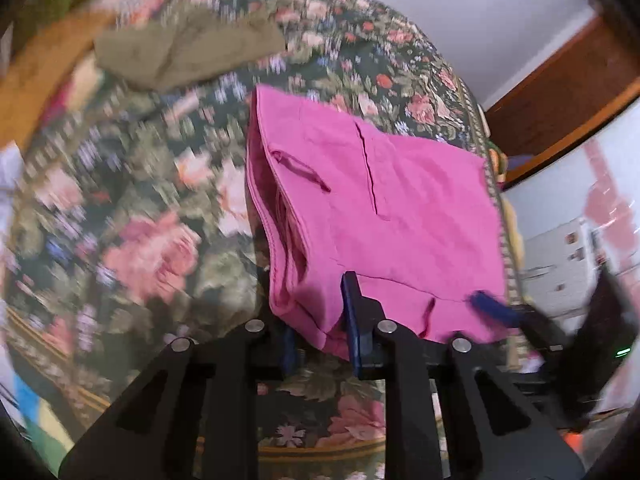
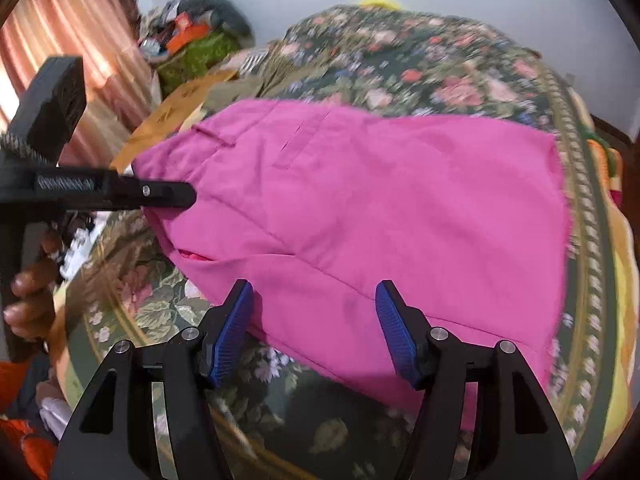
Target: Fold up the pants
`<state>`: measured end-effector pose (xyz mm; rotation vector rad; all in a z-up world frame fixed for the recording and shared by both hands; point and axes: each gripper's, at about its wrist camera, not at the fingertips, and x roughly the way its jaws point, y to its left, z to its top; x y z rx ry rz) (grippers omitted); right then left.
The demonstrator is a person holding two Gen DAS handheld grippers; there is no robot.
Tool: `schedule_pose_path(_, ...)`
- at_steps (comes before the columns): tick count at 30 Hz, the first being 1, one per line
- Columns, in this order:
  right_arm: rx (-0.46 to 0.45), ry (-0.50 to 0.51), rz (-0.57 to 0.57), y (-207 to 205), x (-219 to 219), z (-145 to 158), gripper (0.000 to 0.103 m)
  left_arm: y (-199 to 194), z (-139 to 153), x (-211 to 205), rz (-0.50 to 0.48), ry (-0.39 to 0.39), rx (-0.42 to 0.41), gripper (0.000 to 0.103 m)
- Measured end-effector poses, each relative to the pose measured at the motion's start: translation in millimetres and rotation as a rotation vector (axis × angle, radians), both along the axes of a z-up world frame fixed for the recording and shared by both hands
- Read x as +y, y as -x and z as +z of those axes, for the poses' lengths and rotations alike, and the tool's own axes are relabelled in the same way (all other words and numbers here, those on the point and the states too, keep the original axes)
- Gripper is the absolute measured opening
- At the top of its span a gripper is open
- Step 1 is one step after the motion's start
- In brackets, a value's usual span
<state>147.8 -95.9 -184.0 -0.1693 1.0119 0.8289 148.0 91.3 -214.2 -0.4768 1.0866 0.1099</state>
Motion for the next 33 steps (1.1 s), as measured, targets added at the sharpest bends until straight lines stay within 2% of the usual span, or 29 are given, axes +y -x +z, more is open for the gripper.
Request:
schedule_pose_path(2,-0.027,-0.014,-0.028,4,-14,9,0.06,5,11,-7,-0.015,-0.123,-0.031,0.018)
schedule_pose_path(5,-0.048,-0.002,-0.092,4,-36,15,0.06,15,24,-9,-0.022,-0.267,-0.066,0.018)
schedule_pose_path(11,-0.003,0.066,-0.181,1,-66,-6,0.06,37,34,10,0.019,-0.402,-0.077,0.018)
schedule_pose_path(14,0.003,0.069,-0.175,6,-68,-14,0.06,42,43,9,0.016,-0.434,-0.098,0.018)
schedule_pose_path(20,0.0,0.06,-0.181,7,-67,-13,0.061,31,71,-35,-0.092,-0.582,-0.195,0.016)
schedule_pose_path(23,0.004,0.054,-0.179,6,-69,-14,0.061,19,81,-61,-0.165,-0.598,-0.229,0.015)
schedule_pose_path(25,0.006,0.054,-0.181,6,-69,-14,0.061,12,85,-74,-0.206,-0.579,-0.249,0.015)
schedule_pose_path(30,0.001,0.043,-0.19,6,-73,-9,0.061,-10,89,-106,-0.322,-0.448,-0.263,0.013)
schedule_pose_path(33,-0.016,0.041,-0.197,7,-79,-2,0.061,-24,83,-121,-0.38,-0.341,-0.232,0.013)
